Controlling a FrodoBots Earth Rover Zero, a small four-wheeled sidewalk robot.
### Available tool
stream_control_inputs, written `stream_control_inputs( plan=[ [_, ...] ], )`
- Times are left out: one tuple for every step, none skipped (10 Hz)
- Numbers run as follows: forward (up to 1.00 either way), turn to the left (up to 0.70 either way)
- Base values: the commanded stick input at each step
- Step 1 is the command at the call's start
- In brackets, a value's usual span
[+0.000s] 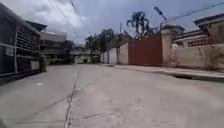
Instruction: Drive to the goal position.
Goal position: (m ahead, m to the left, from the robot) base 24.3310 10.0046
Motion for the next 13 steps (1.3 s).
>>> stream_control_inputs(
  plan=[
    [1.00,0.00],
    [1.00,0.00],
    [1.00,0.00],
    [1.00,0.00],
    [1.00,0.00],
    [1.00,0.00],
    [1.00,0.00],
    [1.00,0.00],
    [1.00,0.00],
    [1.00,0.00],
    [1.00,0.00],
    [1.00,0.00],
    [1.00,0.00]
  ],
)
